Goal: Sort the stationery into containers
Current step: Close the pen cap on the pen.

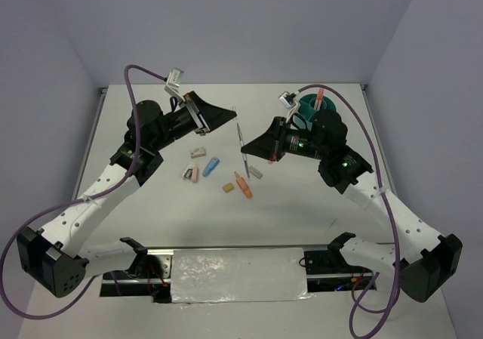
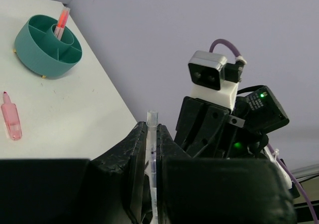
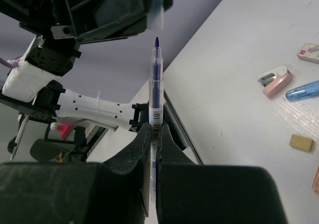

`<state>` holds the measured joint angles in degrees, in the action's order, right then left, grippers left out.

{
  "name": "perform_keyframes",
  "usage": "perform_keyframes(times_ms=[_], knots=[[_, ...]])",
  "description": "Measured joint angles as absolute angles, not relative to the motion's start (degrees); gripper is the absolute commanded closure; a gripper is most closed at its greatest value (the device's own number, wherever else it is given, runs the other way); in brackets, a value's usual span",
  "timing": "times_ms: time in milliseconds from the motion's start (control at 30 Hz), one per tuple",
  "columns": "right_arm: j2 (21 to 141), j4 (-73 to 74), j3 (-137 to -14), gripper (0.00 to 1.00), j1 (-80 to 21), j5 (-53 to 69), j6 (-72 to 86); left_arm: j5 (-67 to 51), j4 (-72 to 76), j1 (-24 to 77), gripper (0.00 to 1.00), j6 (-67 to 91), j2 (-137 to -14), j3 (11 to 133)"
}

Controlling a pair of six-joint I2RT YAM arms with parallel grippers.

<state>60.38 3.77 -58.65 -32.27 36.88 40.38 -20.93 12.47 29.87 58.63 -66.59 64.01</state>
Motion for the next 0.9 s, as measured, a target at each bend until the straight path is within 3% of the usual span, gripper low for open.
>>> perform_keyframes(times_ms=[900], knots=[[61.9,3.8,-60.4,1.0,-32.7,37.5,40.0,-20.3,13.7,29.9,1.0,58.7,-66.6,62.6]])
